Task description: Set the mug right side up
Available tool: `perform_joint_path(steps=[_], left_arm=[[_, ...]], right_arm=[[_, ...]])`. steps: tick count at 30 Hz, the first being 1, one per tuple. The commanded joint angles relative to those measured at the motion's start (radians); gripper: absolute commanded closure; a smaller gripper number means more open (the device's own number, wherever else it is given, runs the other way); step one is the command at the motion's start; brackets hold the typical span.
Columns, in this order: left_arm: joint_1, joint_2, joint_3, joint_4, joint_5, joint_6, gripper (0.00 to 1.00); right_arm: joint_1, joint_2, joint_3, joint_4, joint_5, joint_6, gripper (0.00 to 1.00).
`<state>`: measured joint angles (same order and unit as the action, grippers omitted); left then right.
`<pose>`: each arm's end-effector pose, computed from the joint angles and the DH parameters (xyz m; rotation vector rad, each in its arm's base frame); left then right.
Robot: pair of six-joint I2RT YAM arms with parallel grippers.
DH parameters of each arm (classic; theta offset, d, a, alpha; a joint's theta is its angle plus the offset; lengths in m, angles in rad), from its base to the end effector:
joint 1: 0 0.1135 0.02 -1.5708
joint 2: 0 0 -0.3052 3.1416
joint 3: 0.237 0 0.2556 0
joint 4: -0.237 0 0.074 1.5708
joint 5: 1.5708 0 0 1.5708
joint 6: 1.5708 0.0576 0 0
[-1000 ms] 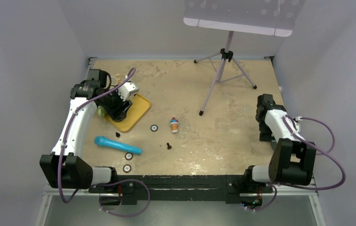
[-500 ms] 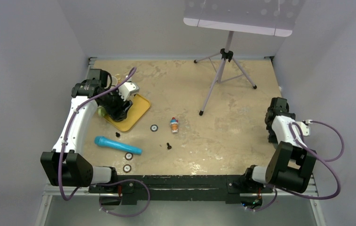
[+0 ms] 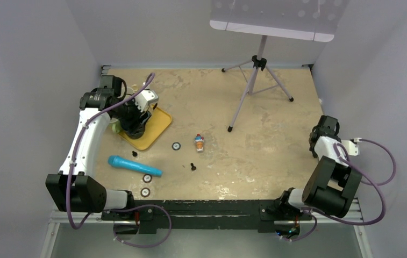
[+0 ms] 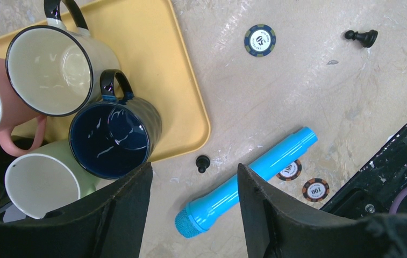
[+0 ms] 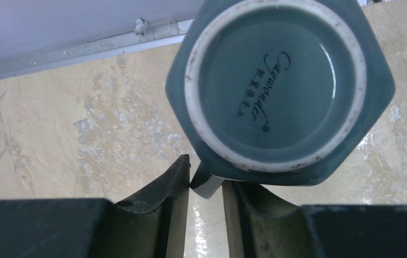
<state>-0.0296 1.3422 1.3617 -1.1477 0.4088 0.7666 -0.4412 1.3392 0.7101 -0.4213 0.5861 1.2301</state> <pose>0.2516 -0.0304 0.3610 1.1077 2.3244 -0.2889 0.2096 -0.1342 0.2070 1.9208 1.4753 -0.4255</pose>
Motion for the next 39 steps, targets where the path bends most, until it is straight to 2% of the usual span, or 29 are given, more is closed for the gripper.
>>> perform_joint_path(steps=[1, 9, 13, 17, 20, 24, 27, 31, 35, 39], left_arm=[[-0.004, -0.025, 0.031, -0.009, 0.038, -0.006, 0.37], [-0.004, -0.034, 0.013, 0.001, 0.041, 0.0, 0.37], [-0.005, -0.045, 0.012, -0.002, 0.044, -0.005, 0.37], [-0.004, -0.061, 0.035, -0.037, 0.075, -0.022, 0.36], [-0.004, -0.084, 0.058, -0.078, 0.128, -0.04, 0.33], [-0.007, -0.131, 0.075, -0.115, 0.211, -0.06, 0.3], [-0.017, -0.154, 0.092, -0.133, 0.242, -0.072, 0.3], [-0.024, -0.174, 0.11, -0.142, 0.265, -0.089, 0.29], [-0.05, -0.175, 0.122, -0.16, 0.303, -0.133, 0.29], [-0.092, -0.198, 0.128, -0.176, 0.371, -0.157, 0.26]], right_arm=[[-0.024, -0.067, -0.05, 0.173, -0.064, -0.153, 0.72], [-0.024, -0.142, -0.099, 0.322, -0.205, -0.387, 0.86], [-0.022, -0.211, -0.134, 0.408, -0.392, -0.526, 1.0], [-0.013, -0.358, -0.182, 0.43, -0.532, -0.583, 1.0], [-0.002, -0.515, -0.253, 0.48, -0.673, -0.57, 1.0], [0.037, -0.653, -0.285, 0.472, -0.774, -0.555, 1.0], [0.045, -0.64, -0.263, 0.439, -0.798, -0.577, 1.0], [0.059, -0.602, -0.26, 0.478, -0.904, -0.547, 1.0], [0.19, -0.63, -0.186, 0.425, -0.832, -0.527, 1.0], [0.261, -0.676, -0.145, 0.382, -0.857, -0.371, 1.0]])
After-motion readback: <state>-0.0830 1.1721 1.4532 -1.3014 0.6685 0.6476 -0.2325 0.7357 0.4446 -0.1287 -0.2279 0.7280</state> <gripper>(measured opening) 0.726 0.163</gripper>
